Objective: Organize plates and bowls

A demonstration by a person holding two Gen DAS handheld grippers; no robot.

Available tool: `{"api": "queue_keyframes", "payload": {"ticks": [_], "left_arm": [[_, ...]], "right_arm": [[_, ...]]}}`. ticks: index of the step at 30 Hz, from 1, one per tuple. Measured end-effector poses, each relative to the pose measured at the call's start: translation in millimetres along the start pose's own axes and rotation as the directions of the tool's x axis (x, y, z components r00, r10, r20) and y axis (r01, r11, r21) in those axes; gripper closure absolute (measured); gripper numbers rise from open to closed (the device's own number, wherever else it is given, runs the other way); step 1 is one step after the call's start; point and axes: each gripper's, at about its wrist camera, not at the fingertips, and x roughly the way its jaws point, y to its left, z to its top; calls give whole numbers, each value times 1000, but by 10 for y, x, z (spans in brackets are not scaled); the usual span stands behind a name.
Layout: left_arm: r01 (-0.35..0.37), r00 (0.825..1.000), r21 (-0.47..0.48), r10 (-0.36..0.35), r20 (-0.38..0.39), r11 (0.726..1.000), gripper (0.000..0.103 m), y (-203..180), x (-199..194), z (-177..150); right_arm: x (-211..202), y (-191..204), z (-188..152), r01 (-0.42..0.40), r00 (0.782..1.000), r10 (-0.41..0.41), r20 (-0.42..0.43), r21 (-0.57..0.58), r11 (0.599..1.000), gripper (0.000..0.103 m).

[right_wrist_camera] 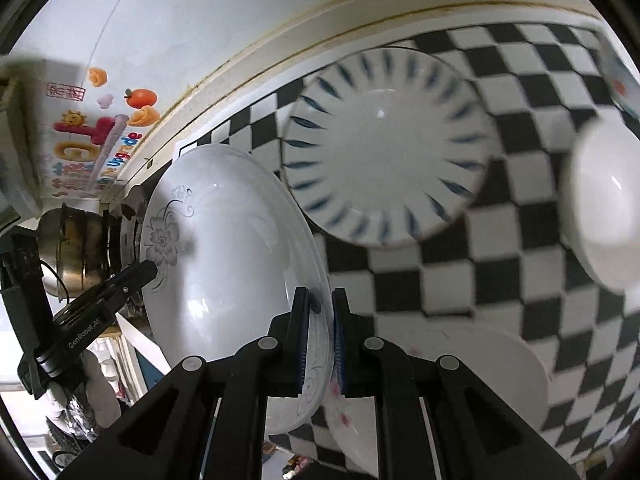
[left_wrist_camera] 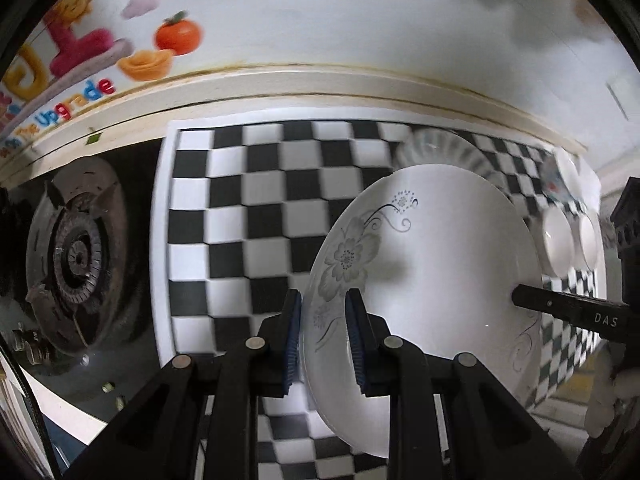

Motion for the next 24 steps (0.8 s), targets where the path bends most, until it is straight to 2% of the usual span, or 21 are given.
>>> {"api": "queue_keyframes", "payload": {"ticks": [2,6,11,17,24], "left_arm": [[12,1000,22,-12,-10,1000,83,-191,70,34],[38,999,58,-36,-34,998,83,-506,140,-104],[25,998,123,-17,-63,992,83,-898,282,-296],[33,987,149,-9,-159,988,83,-1184,664,-531],[8,975,170,30,-221,985,83,-1349,956,-689]], "right_arm": [[-130,-152,-131,2,1000,-3,13,13,1000,90],[-387,-487,-412,8,999,-9,31,49,999,90],[-582,-873,-739,22,999,-26,37,90,996,90],[-507,-1344,-1038,49,999,-48,-8,147,988,90],[-351,-1635,-1180,74,997,-68,-40,172,982,90]]}}
